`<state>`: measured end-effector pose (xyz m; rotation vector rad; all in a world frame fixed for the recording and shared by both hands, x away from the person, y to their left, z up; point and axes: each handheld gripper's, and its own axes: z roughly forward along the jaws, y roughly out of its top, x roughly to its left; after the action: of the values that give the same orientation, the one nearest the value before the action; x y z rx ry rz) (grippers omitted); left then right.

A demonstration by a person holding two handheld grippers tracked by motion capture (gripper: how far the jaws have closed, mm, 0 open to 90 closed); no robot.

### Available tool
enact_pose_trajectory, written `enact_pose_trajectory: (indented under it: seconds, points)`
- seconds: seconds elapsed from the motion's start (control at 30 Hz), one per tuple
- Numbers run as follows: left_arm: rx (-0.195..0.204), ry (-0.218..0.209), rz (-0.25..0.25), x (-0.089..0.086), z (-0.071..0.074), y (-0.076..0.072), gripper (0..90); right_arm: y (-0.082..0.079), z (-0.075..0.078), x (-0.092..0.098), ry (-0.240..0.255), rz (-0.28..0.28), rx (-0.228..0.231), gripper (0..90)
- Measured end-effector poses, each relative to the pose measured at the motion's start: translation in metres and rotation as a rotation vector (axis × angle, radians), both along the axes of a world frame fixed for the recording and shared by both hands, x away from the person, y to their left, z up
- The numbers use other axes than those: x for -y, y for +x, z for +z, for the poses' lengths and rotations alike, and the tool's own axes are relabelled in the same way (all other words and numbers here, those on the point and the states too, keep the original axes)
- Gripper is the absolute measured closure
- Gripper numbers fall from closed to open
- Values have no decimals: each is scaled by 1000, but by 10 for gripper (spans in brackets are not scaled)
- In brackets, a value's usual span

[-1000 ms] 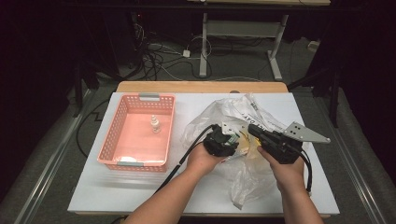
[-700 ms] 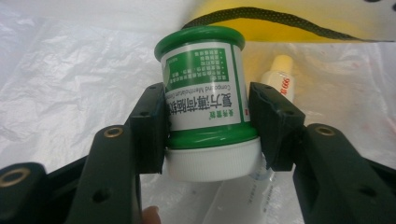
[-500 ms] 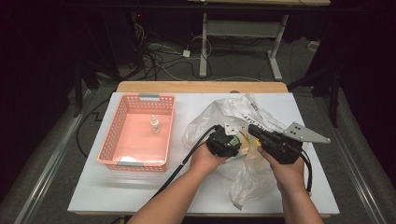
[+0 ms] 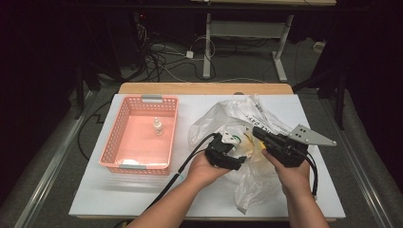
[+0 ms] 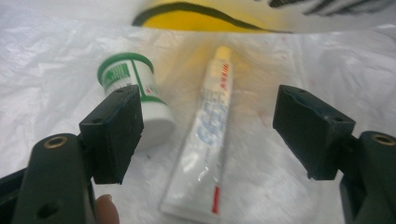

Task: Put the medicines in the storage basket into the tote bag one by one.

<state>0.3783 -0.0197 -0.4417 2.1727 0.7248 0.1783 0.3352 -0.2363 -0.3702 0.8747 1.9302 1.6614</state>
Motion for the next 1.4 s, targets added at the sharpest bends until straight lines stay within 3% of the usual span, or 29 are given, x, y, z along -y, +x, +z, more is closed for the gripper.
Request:
enact_pose_trajectory:
  seconds: [0.37,0.6,0.67,0.87,0.97,1.1,1.2,1.4]
  points:
    - [-23,1,-31,-20,3,-21,0,-1,1,0,-6,-2,7,900]
    - [-7,-24,-47,-35,8,-35,0,-1,1,-1,-8,-1,10,900]
    - [4,-30,-31,-41,10,-39,0,-1,1,-1,-9,-2,8,900]
    - [-10,-52,-40,-52,12,-45,0,-1,1,0,-10,-4,7,900]
    - [8,-51,-41,-59,13,-50,0,-2,1,0,-8,-6,8,900]
    - [3,-56,-42,-68,14,-55,0,-1,1,1,-9,-7,8,900]
    - [-6,-82,-37,-76,16,-59,0,-1,0,0,-11,-5,8,900]
    - [12,-76,-22,-93,20,-66,0,-1,0,-1,-13,-4,10,900]
